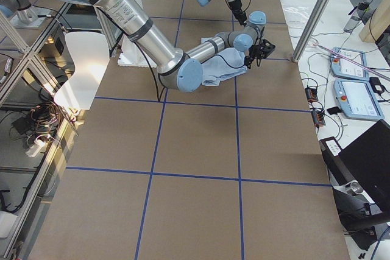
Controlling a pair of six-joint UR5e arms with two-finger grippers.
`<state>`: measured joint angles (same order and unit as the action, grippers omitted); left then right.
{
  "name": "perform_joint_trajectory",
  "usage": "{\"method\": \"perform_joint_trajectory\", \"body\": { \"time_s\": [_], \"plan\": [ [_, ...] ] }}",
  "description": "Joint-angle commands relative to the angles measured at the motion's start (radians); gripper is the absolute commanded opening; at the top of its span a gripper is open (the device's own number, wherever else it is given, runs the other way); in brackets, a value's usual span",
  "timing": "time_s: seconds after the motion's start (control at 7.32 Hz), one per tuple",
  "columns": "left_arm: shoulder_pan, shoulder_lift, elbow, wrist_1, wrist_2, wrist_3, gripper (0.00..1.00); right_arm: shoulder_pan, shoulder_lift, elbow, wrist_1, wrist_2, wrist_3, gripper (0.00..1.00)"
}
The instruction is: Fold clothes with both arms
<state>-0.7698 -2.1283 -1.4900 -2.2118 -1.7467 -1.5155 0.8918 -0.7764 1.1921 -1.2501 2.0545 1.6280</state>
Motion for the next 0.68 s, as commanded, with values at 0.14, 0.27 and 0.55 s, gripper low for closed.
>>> {"method": "perform_joint_trajectory", "body": {
  "time_s": [0.14, 0.27, 0.55],
  "plan": [
    [-0.177, 0.155, -0.099, 0.001, -0.254, 0.445, 0.59, 0.126, -0.303, 0.235, -0.006, 0.058, -0.425, 1.00],
    [-0.272, 0.207, -0.102, 0.004, -0.330, 0.615, 0.59, 0.174, -0.373, 0.269, -0.006, 0.081, -0.551, 1.00],
    [-0.421, 0.324, -0.108, 0.015, -0.445, 0.942, 0.61, 0.347, -0.478, 0.293, -0.008, 0.241, -0.800, 1.00]
  ]
}}
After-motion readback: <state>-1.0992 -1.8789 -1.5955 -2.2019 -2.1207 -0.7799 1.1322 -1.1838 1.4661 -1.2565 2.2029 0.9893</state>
